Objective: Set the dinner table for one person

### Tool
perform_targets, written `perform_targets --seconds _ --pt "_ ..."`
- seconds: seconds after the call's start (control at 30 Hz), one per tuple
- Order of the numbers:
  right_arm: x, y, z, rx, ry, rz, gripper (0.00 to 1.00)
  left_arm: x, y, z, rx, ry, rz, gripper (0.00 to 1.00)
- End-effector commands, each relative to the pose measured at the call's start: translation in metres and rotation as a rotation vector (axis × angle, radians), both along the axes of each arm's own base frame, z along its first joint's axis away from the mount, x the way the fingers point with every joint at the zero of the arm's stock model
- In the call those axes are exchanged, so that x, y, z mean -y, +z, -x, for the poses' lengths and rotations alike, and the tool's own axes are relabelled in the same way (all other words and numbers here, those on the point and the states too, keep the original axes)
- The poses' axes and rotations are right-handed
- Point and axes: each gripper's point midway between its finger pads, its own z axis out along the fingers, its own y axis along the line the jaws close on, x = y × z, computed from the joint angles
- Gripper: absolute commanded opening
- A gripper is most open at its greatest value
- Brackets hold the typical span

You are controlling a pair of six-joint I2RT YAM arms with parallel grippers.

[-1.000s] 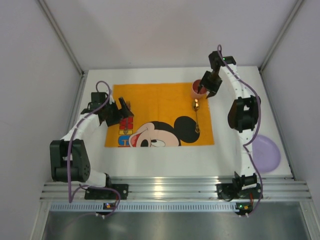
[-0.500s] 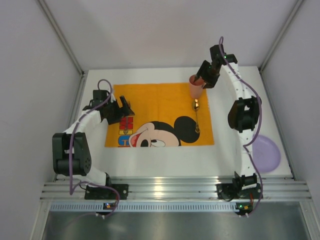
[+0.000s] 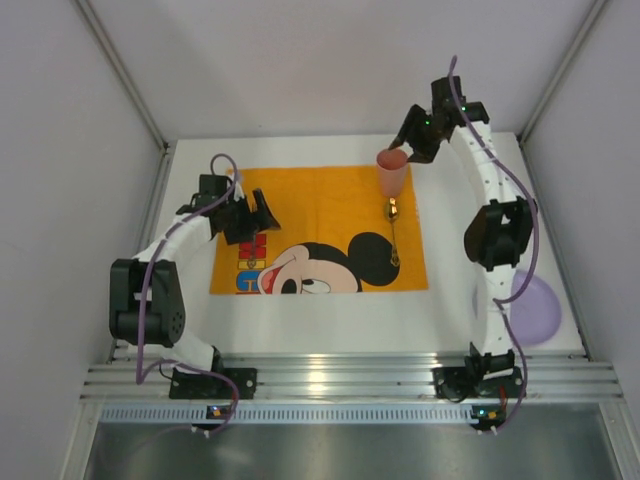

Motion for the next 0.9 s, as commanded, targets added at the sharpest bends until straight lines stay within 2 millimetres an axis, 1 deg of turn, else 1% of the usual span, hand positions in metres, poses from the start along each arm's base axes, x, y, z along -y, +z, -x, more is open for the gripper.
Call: perform_targets --seconds 0.0,0.03,0.07,0.1,0.13,0.17,0.2,0.23,0.27,0.3,0.33,0.37,0.4,0.43,0.47,0.5,0.53,0.57,0.63,0.67,0.7,0.73,0.77,0.83,0.87 --pt "0.018 0.094 -0.001 0.233 0.002 -0.049 0.61 0.006 0.011 -0.013 0.04 -0.029 -0.014 0.99" --pt "0.022 0.1 0.002 0.242 -0.002 -0.047 0.61 0.007 0.011 -0.014 0.039 -0.031 -0.015 0.99" --pt "0.029 0.117 0.009 0.277 -0.014 -0.038 0.6 0.009 0.014 -0.015 0.045 -0.035 -0.016 0.99" --pt "0.04 0.116 0.013 0.278 -0.021 -0.008 0.6 0.012 0.013 -0.015 0.041 -0.043 -0.017 0.99" --pt "0.046 0.123 0.018 0.295 -0.028 0.012 0.6 0.014 0.013 -0.015 0.041 -0.05 -0.019 0.99" --pt "0.059 0.145 0.03 0.344 -0.056 0.052 0.59 0.016 0.015 -0.016 0.045 -0.052 -0.021 0.99" --pt "0.072 0.136 0.037 0.329 -0.058 0.105 0.59 0.02 0.014 -0.015 0.043 -0.061 -0.022 0.99" --pt "0.09 0.136 0.044 0.328 -0.104 0.172 0.59 0.022 0.014 -0.015 0.043 -0.066 -0.02 0.99" --pt "0.106 0.132 0.065 0.302 -0.133 0.221 0.59 0.026 0.015 -0.014 0.045 -0.074 -0.021 0.99" --pt "0.116 0.126 0.077 0.279 -0.137 0.263 0.59 0.027 0.013 -0.014 0.043 -0.077 -0.022 0.99" --pt "0.137 0.118 0.088 0.246 -0.195 0.335 0.59 0.028 0.011 -0.013 0.04 -0.077 -0.024 0.99" --pt "0.154 0.096 0.113 0.168 -0.235 0.355 0.57 0.032 0.01 -0.012 0.038 -0.084 -0.02 0.99" --pt "0.171 0.083 0.127 0.119 -0.291 0.365 0.56 0.033 0.009 -0.012 0.044 -0.084 -0.017 0.99" --pt "0.184 0.069 0.142 0.073 -0.346 0.358 0.55 0.035 0.004 -0.009 0.033 -0.086 -0.013 0.99" --pt "0.205 0.039 0.173 -0.015 -0.457 0.313 0.54 0.04 0.005 -0.008 0.034 -0.095 -0.004 0.99" --pt "0.212 0.024 0.187 -0.049 -0.496 0.278 0.53 0.042 0.001 -0.007 0.025 -0.099 -0.003 0.99" --pt "0.213 0.011 0.199 -0.08 -0.517 0.237 0.53 0.044 -0.001 -0.006 0.023 -0.104 -0.002 0.99" --pt "0.218 -0.014 0.22 -0.148 -0.544 0.238 0.53 0.05 -0.001 -0.004 0.022 -0.117 -0.002 0.99" --pt "0.223 -0.036 0.236 -0.209 -0.548 0.275 0.53 0.055 -0.004 -0.002 0.021 -0.13 0.001 0.99" --pt "0.224 -0.052 0.248 -0.255 -0.547 0.279 0.53 0.059 -0.005 -0.001 0.018 -0.14 0.001 0.99" --pt "0.224 -0.059 0.252 -0.268 -0.544 0.279 0.52 0.059 -0.006 -0.001 0.017 -0.141 0.0 0.99" --pt "0.221 -0.065 0.255 -0.284 -0.531 0.257 0.52 0.06 -0.007 0.0 0.014 -0.143 0.0 0.99" --pt "0.221 -0.077 0.259 -0.319 -0.526 0.248 0.52 0.06 -0.008 -0.001 0.014 -0.143 0.0 0.99" --pt "0.218 -0.088 0.26 -0.347 -0.51 0.224 0.5 0.061 -0.007 -0.002 0.019 -0.146 0.004 0.99" --pt "0.218 -0.097 0.263 -0.38 -0.504 0.229 0.49 0.061 -0.007 -0.003 0.02 -0.147 0.006 0.99"
